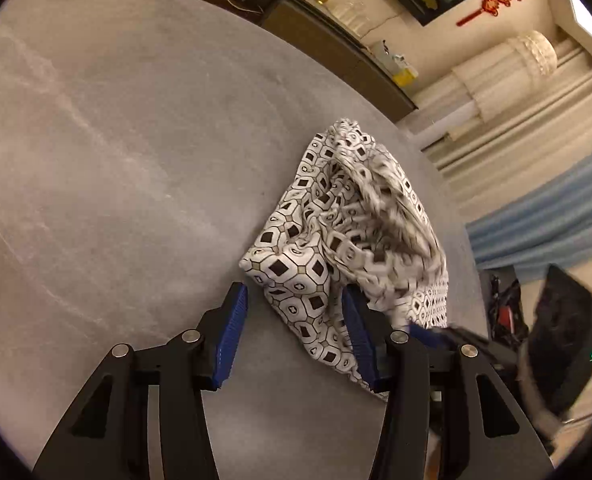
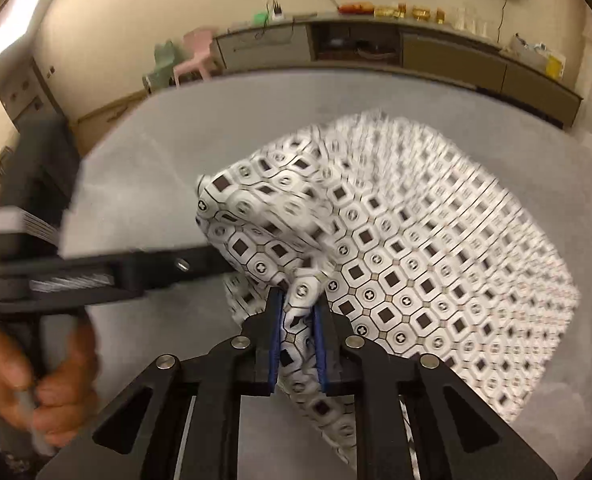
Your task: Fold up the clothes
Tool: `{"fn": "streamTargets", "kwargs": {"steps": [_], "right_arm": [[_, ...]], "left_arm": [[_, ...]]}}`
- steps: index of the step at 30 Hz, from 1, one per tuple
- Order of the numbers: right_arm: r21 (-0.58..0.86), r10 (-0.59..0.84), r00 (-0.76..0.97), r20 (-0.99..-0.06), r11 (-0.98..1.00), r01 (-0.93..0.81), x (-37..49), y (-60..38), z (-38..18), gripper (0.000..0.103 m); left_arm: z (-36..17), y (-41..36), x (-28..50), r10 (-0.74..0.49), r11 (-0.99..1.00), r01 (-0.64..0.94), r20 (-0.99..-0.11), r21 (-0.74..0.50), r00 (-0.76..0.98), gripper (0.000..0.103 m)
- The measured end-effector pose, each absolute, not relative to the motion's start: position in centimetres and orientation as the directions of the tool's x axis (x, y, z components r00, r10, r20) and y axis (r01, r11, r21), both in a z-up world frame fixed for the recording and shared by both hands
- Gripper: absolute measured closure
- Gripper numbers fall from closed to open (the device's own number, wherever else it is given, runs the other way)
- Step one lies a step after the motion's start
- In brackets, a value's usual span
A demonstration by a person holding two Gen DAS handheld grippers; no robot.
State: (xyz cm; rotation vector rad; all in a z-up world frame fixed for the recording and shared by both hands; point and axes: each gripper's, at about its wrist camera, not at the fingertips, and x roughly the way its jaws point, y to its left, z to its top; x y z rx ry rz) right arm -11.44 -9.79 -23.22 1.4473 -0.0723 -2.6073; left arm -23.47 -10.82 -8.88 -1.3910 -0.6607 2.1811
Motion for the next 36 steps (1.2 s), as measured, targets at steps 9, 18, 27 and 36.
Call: {"fn": "streamTargets", "kwargs": {"steps": [9,18,27,36], "right_arm": [[0.089,-0.197,-0.513,-0.835,-0.970,0.227,-11.4,-10.0,-24.7,0.061],[0.220,-0.279,-0.589,-0.758,-0.960,0.172,-4.0,-5.6,-23.4,0.065],[0.188,-0.259,-0.518,-0.815,-0.964,0.188,-4.8,-3.7,-26.0,0.069],[0.104,-0.184,-0.453,-0.873,-0.975,0.196,-4.2,3.1,-25.4,0.065]], "left_arm": [[-2.6,-8.8,-20.3,0.569,-0.819,-0.304,-0.625,-0.487,-0.535,0.051],[-3.1,-3.2,-20.4,0.442,-0.889,-0.378,-0.703,-0.259,-0.557,0.051],[-6.8,-3.9,-22.5,0.260,-0.960,-0.221,-0.834,-0.170,-0.487,0.044],[-4.9,0.9,-18.2,0.278,-0.925,-0.354,-0.878,-0.136,-0.390,0.049]]}}
